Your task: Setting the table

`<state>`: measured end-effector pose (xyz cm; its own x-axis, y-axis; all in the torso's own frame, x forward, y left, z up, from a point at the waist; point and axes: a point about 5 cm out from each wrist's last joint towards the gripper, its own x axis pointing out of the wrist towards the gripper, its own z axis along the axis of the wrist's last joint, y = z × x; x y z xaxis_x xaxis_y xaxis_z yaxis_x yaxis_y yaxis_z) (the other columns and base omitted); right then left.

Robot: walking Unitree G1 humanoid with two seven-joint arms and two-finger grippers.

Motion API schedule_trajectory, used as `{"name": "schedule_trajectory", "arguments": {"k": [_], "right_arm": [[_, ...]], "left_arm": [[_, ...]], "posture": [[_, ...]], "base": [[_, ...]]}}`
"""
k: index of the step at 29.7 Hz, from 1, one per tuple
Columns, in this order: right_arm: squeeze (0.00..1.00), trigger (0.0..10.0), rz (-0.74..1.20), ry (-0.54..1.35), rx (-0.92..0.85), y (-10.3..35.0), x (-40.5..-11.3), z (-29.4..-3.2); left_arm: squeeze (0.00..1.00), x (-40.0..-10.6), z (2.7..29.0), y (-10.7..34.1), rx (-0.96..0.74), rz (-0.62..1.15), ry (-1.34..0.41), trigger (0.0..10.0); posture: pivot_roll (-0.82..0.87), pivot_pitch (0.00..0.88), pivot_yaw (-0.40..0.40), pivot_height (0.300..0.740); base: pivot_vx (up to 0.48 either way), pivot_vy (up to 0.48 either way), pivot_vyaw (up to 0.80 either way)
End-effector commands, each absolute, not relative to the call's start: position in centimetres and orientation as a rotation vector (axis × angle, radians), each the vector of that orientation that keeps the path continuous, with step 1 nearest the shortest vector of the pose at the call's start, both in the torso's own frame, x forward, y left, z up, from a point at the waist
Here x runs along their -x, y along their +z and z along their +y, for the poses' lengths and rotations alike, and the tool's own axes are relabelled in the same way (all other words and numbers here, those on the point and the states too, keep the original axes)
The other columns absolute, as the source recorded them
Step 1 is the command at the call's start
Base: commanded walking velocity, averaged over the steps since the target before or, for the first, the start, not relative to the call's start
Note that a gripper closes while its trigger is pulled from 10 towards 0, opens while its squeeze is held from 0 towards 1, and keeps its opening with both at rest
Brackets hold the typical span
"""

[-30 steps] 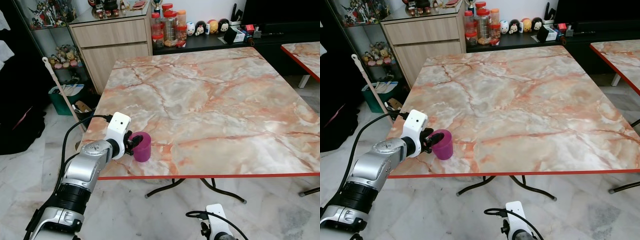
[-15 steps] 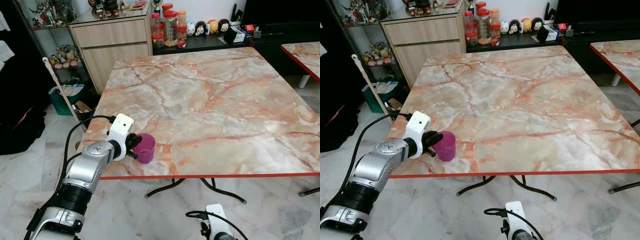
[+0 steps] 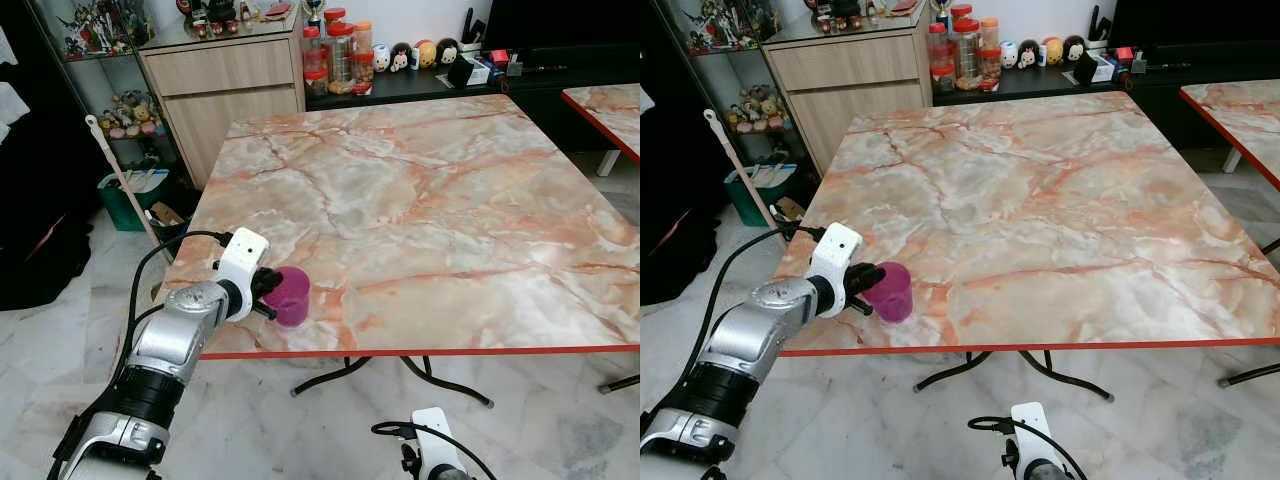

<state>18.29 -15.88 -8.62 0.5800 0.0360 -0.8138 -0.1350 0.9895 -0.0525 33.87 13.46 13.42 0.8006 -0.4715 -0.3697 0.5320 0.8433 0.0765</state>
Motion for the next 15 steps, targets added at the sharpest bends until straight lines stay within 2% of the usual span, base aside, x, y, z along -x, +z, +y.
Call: {"name": "schedule_trajectory", "arguments": {"k": [1,15], "right_arm": [[0.0,10.0,0.946,0.106,0.109,-8.58,-18.42,-15.58],[0.0,10.0,0.947,0.106,0.107,-8.58,-18.43,-15.58]], "left_arm": [[0.0,-34.19,14.02,13.71,-0.191,0.341,-0.516,0.0],[0.0,-34.22,14.04,13.57,-0.165,0.334,-0.505,0.0]], "posture": [[-0.11,0.0,0.077,0.74],[-0.11,0.0,0.077,0.74]], "base": [[0.0,0.0,0.0],[0.0,0.0,0.0]]}}
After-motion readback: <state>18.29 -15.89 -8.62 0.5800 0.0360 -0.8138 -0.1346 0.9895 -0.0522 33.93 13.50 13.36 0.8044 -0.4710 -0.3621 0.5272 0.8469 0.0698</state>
